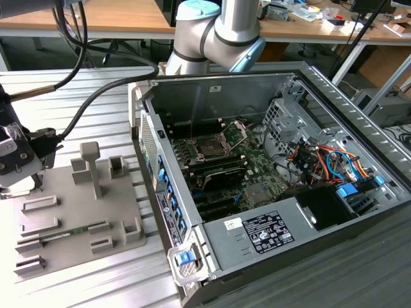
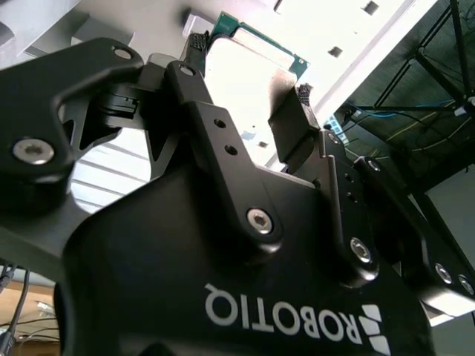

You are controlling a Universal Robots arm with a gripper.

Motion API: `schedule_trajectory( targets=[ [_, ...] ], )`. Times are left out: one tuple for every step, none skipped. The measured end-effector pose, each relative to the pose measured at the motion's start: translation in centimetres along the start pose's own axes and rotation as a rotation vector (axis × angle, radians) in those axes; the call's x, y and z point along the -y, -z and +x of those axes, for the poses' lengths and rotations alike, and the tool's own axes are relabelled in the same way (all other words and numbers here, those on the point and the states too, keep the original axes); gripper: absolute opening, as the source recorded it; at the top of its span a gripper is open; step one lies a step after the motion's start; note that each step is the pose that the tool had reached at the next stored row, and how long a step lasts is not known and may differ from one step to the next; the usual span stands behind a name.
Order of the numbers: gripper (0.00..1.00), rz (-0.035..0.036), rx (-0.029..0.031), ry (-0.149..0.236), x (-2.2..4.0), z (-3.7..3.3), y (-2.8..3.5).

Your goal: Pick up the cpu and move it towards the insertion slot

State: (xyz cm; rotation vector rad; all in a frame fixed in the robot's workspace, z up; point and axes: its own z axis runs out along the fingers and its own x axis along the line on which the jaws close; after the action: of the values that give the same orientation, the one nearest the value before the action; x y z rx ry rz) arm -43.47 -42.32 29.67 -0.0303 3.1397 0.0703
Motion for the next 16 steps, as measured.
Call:
schedule_trajectory(
  targets=[
    [0.55, 0.0000, 0.0000, 0.000, -0.01, 0.00, 0.14],
    [0.55, 0.0000, 0.0000, 0.000, -0.01, 0.00, 0.27],
    [0.55, 0.0000, 0.0000, 0.000, -0.02, 0.00, 0.39],
    [0.55, 0.0000, 0.0000, 0.000, -0.02, 0.00, 0.46],
    [0.55, 0.0000, 0.0000, 0.000, -0.03, 0.00, 0.53],
    [0.55, 0.0000, 0.0000, 0.000, -0.03, 0.00, 0.62],
    [0.55, 0.0000, 0.0000, 0.000, -0.03, 0.00, 0.69],
    [0.55, 0.0000, 0.0000, 0.000, -0.04, 0.00, 0.83],
    [0.55, 0.0000, 0.0000, 0.000, -0.04, 0.00, 0.92],
    [0.55, -0.0001, 0.0001, 0.000, -0.05, 0.00, 1.01],
    [0.55, 0.0000, 0.0001, 0.000, -0.05, 0.00, 1.09],
    [0.55, 0.0000, -0.0001, 0.000, -0.05, 0.00, 1.16],
    [0.55, 0.0000, 0.0000, 0.000, -0.06, 0.00, 1.25],
    [0.55, 0.0000, 0.0000, 0.000, -0.06, 0.00, 1.30],
    [0.55, 0.0000, 0.0000, 0.000, -0.06, 0.00, 1.38],
    [0.55, 0.0000, 0.0000, 0.000, -0.07, 0.00, 1.44]
  ],
)
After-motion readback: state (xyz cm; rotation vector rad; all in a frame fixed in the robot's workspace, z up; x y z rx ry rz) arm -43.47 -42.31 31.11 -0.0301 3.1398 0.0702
